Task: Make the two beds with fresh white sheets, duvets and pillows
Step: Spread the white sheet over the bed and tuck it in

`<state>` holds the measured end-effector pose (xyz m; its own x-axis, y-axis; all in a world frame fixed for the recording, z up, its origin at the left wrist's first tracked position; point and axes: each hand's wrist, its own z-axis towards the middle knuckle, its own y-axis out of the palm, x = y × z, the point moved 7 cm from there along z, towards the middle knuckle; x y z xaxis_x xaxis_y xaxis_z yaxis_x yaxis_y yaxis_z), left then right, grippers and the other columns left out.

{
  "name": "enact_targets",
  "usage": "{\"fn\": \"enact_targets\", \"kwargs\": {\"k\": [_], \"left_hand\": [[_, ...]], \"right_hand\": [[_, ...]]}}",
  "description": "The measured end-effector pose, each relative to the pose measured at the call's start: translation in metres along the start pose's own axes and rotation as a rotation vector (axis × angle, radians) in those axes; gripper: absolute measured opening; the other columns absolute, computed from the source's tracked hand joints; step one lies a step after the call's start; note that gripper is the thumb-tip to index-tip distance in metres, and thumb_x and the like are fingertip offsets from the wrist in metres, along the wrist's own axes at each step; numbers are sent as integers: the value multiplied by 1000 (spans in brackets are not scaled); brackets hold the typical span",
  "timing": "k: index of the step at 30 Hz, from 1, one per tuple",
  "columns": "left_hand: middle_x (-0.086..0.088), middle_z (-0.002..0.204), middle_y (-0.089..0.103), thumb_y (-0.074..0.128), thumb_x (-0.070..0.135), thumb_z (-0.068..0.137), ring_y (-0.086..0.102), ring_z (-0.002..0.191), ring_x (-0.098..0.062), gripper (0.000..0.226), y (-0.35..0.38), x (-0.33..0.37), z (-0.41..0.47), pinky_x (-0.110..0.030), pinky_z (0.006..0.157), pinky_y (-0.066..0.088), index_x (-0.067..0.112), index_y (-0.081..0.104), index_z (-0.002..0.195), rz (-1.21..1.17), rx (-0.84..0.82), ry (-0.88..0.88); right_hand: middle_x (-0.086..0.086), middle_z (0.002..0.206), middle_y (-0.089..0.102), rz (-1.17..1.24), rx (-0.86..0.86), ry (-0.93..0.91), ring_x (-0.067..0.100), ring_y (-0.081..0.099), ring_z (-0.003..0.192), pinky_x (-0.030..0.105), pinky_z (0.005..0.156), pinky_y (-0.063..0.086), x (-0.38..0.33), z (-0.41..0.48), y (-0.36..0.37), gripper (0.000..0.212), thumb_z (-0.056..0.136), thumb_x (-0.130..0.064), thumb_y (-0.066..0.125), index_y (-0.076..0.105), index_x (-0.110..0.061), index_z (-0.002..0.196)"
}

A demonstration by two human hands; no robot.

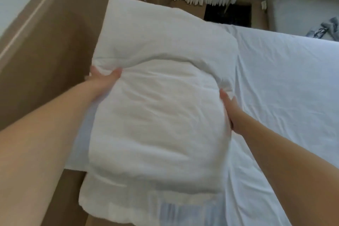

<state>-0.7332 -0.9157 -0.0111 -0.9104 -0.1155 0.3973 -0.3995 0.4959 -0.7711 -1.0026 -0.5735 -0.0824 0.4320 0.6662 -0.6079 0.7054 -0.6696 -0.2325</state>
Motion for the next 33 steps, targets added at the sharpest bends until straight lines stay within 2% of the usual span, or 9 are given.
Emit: {"fn": "enact_targets", "kwargs": {"k": [2,4,7,11,20,24,28,30,33], "left_hand": [[-13,162,7,38,83,79,11,147,-36,106,4,-9,19,-56,117,12,24,-5,154,177,13,100],[-8,163,-2,30,81,84,0,149,-33,96,27,-29,15,-60,116,3,27,-8,154,325,-58,151],[-7,162,-13,20,76,88,-13,149,-29,88,61,-64,3,-61,115,-5,27,-12,154,458,-131,197],[-9,161,-16,13,68,93,-16,148,-31,77,82,-75,-22,-63,114,-4,26,-11,154,566,-25,290],[-16,161,-13,2,72,87,-14,147,-35,83,65,-94,-19,-63,115,-4,25,-8,155,527,232,180],[-14,162,-11,-9,72,81,-11,148,-35,85,81,-105,-8,-61,115,-5,27,-11,153,484,430,94],[-11,162,-9,-4,67,88,-9,149,-32,77,102,-137,26,-58,117,-5,29,-5,155,438,533,-60],[-12,162,-8,-2,65,89,-10,149,-31,76,104,-150,37,-55,118,-6,27,-3,155,422,535,-156],[-15,162,-7,1,63,91,-10,148,-33,78,97,-150,41,-57,117,-7,21,-1,156,362,533,-346]], "right_hand": [[-2,164,10,-160,-132,-33,35,25,145,63,108,28,-18,5,62,98,82,-79,43,-9,-39,154],[0,165,5,-357,-179,-172,31,16,149,57,115,21,-30,8,119,93,87,-72,45,-6,-35,156],[5,163,-15,-812,-126,-289,38,-5,149,60,117,9,-24,11,174,89,88,-73,42,-7,-39,154],[0,162,-22,-1192,-90,-554,36,-15,148,66,113,9,-33,11,189,77,93,-69,32,-7,-40,154],[-8,164,-12,-1652,-244,-1164,31,-18,148,71,111,-5,-104,28,277,66,94,-69,15,0,-46,153],[-2,165,-5,-1776,-382,-1591,26,-7,151,58,116,-10,-122,45,333,67,94,-64,9,-2,-39,155],[-3,165,1,-1838,-455,-1926,19,0,151,50,116,-12,-159,83,393,66,95,-60,8,4,-35,156],[-5,165,-2,-1820,-283,-1886,19,-4,151,57,118,-8,-189,115,396,63,97,-57,8,3,-36,156],[-4,164,-9,-1728,-49,-1567,24,-9,151,63,116,-3,-226,156,390,62,98,-57,9,-3,-37,155]]}}
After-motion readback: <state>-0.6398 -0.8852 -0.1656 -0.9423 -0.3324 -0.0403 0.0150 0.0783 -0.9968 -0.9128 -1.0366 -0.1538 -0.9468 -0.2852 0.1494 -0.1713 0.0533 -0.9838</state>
